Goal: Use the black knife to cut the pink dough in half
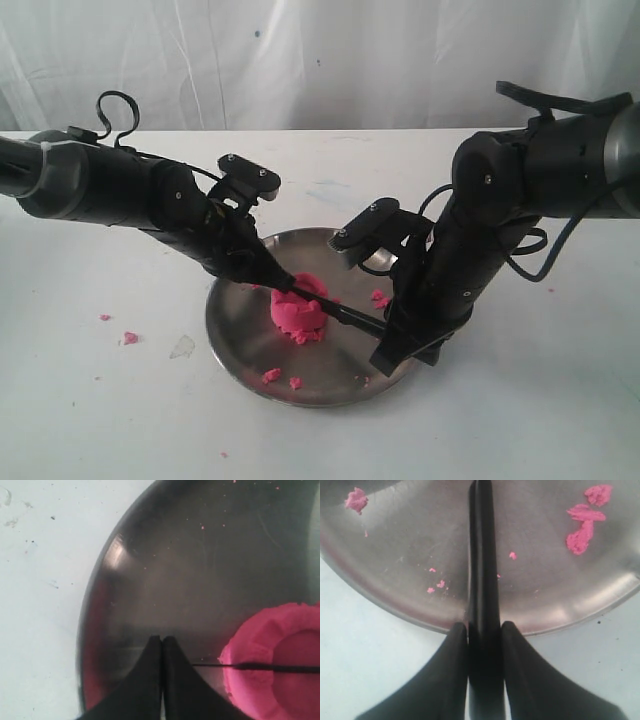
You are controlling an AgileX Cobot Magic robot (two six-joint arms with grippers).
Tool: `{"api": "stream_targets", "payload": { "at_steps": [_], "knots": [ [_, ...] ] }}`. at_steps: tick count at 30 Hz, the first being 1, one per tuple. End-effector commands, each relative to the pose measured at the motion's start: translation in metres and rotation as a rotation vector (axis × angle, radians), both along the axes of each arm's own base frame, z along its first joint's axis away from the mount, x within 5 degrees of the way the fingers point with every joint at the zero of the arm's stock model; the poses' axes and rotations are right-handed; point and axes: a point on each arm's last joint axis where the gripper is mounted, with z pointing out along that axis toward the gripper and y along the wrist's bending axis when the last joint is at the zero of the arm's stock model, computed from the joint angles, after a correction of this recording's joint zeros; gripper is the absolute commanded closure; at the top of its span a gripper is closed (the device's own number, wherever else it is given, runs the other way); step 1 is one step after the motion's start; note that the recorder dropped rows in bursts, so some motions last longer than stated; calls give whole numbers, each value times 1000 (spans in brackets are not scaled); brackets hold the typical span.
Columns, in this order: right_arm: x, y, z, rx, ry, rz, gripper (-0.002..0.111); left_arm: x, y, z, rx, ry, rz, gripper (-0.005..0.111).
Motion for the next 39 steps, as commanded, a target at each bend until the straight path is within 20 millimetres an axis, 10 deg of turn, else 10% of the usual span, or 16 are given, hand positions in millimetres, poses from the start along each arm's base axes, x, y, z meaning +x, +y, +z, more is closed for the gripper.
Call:
{"api": "stream_targets", "payload": {
  "at_steps": [1, 39],
  "knots": [
    [1, 1, 2, 10, -12, -3, 108, -2, -2, 2, -36, 16, 31, 107],
    [2, 2, 2, 16, -22, -8, 108, -11, -17, -39, 14, 123, -27, 107]
  ]
}}
